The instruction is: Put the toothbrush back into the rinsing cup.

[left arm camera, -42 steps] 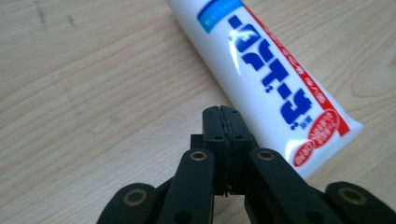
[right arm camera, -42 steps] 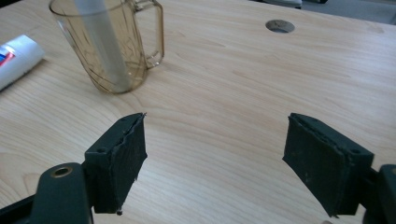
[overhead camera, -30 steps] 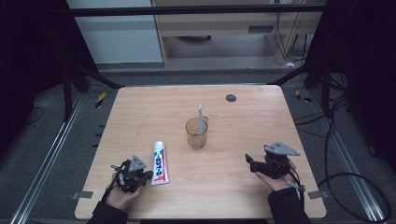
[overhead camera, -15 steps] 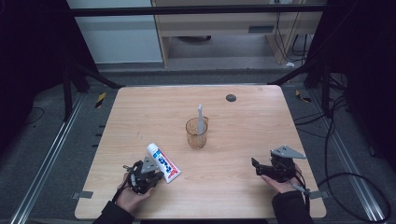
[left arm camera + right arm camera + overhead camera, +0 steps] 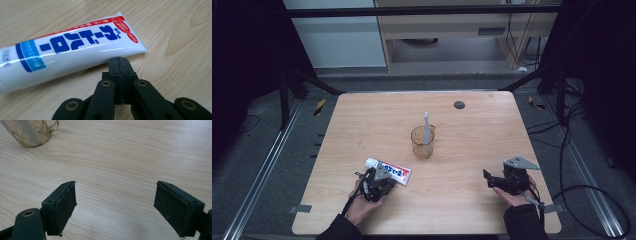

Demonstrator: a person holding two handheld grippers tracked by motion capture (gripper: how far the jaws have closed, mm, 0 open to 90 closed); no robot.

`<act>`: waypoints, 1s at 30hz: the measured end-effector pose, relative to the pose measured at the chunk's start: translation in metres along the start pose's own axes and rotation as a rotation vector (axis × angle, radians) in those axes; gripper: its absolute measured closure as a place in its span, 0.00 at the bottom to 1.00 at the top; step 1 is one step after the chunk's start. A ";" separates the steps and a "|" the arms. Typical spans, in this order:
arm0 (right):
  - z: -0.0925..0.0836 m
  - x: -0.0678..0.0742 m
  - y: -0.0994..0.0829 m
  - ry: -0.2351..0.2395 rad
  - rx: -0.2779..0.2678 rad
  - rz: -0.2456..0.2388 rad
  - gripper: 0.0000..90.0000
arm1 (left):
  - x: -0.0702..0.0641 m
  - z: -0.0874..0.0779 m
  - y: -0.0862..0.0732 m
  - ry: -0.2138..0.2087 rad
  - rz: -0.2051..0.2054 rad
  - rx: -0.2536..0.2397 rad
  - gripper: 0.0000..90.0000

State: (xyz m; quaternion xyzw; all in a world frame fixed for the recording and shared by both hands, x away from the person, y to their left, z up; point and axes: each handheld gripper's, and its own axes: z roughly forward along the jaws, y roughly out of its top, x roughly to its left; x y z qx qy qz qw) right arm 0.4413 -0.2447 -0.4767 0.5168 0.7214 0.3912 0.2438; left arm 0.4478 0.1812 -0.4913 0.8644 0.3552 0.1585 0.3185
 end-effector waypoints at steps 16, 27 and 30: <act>0.004 0.000 -0.002 0.020 0.005 -0.001 0.20 | 0.021 -0.026 0.015 -0.003 -0.014 -0.111 0.99; 0.005 0.001 -0.003 0.026 0.014 0.005 0.20 | 0.080 -0.020 0.033 0.091 -0.049 -0.071 1.00; 0.007 0.002 -0.003 0.021 0.018 -0.012 0.21 | 0.091 -0.012 0.031 0.098 -0.063 -0.044 1.00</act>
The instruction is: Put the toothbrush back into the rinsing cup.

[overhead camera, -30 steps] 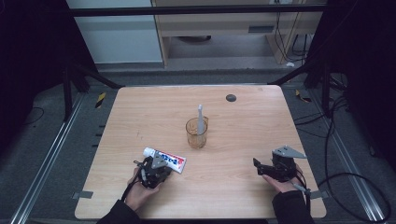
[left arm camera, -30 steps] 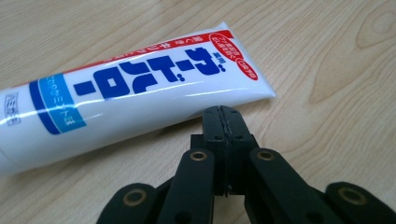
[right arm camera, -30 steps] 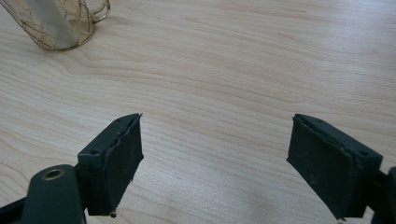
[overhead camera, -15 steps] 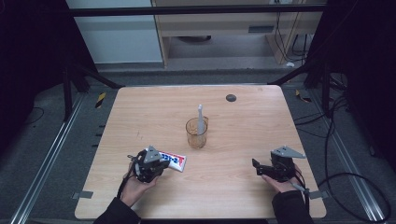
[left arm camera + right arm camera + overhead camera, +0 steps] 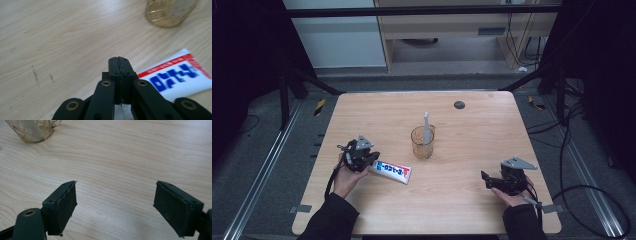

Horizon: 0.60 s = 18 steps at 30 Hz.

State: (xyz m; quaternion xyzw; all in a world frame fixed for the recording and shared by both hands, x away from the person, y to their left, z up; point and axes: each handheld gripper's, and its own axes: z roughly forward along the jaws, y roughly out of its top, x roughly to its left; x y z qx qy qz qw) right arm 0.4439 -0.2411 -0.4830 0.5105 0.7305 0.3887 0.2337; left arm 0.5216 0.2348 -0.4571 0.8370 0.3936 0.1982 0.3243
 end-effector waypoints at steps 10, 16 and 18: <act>0.002 0.001 -0.001 0.003 0.013 -0.016 0.21 | 0.007 0.008 -0.004 -0.027 -0.003 0.040 1.00; 0.002 -0.001 -0.002 -0.004 0.016 -0.018 0.21 | 0.006 0.006 -0.006 -0.029 -0.008 0.056 1.00; 0.002 -0.001 -0.002 -0.004 0.016 -0.018 0.21 | 0.005 0.006 -0.007 -0.025 -0.003 0.061 1.00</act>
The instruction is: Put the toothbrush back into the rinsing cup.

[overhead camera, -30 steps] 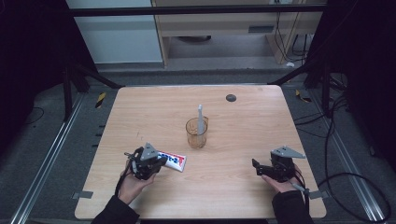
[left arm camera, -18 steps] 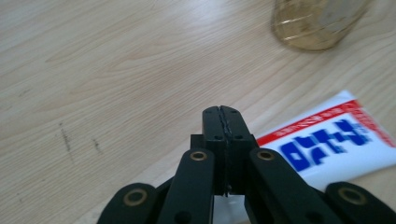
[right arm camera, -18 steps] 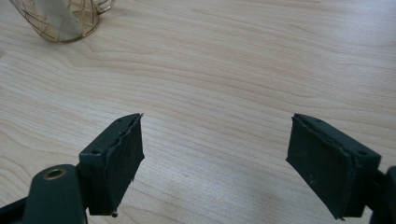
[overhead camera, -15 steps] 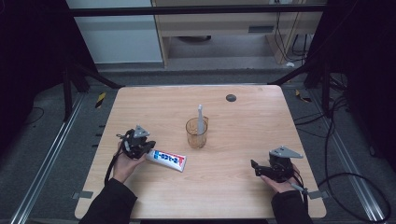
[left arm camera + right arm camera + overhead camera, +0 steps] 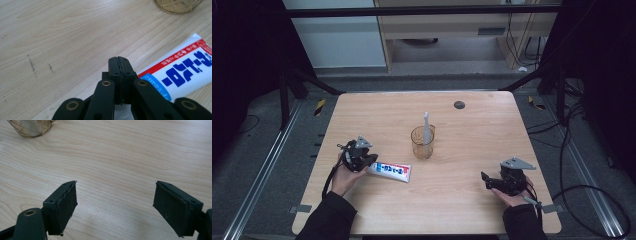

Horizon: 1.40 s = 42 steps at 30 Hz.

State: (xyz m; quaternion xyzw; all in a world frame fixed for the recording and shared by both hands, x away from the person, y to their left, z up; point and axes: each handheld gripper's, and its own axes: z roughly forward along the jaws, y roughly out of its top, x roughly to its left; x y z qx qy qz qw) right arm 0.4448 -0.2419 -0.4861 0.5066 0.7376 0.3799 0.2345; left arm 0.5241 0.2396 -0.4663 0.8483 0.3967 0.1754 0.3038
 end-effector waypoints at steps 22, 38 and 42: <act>-0.003 -0.002 -0.001 -0.002 -0.002 0.011 0.21 | -0.015 -0.015 -0.026 -0.002 -0.008 0.043 1.00; -0.003 -0.003 -0.001 -0.006 -0.005 0.008 0.21 | -0.018 -0.024 -0.032 -0.008 -0.026 0.036 0.98; -0.002 -0.003 -0.001 -0.006 -0.005 0.008 0.21 | -0.018 -0.029 -0.027 -0.009 -0.029 0.014 0.96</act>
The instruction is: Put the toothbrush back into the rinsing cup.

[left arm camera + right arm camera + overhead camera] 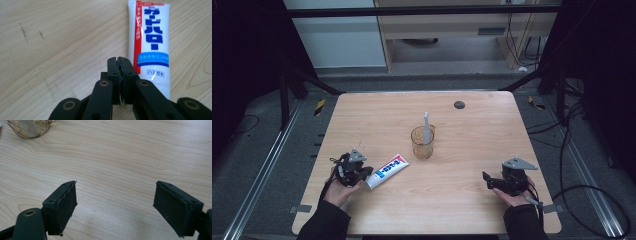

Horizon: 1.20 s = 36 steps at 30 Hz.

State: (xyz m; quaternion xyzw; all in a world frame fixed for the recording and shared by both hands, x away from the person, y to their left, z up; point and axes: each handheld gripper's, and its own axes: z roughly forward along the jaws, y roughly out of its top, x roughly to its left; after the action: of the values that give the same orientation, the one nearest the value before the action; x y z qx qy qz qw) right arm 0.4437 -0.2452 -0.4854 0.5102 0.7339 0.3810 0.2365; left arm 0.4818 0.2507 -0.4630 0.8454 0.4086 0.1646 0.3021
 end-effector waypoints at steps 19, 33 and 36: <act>-0.001 -0.002 0.003 -0.007 -0.005 0.003 0.21 | -0.007 -0.014 0.024 -0.028 0.038 -0.043 0.73; -0.001 -0.001 0.006 -0.004 -0.003 0.007 0.21 | -0.018 -0.004 0.045 -0.038 0.086 0.013 0.56; -0.001 -0.002 0.007 -0.006 -0.008 0.002 0.21 | -0.020 -0.002 0.048 -0.043 0.092 0.018 0.54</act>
State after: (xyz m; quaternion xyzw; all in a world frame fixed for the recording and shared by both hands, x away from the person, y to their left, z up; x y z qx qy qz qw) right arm 0.4470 -0.2460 -0.4793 0.5113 0.7311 0.3825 0.2402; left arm 0.4967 0.2126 -0.4312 0.8693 0.3641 0.1565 0.2955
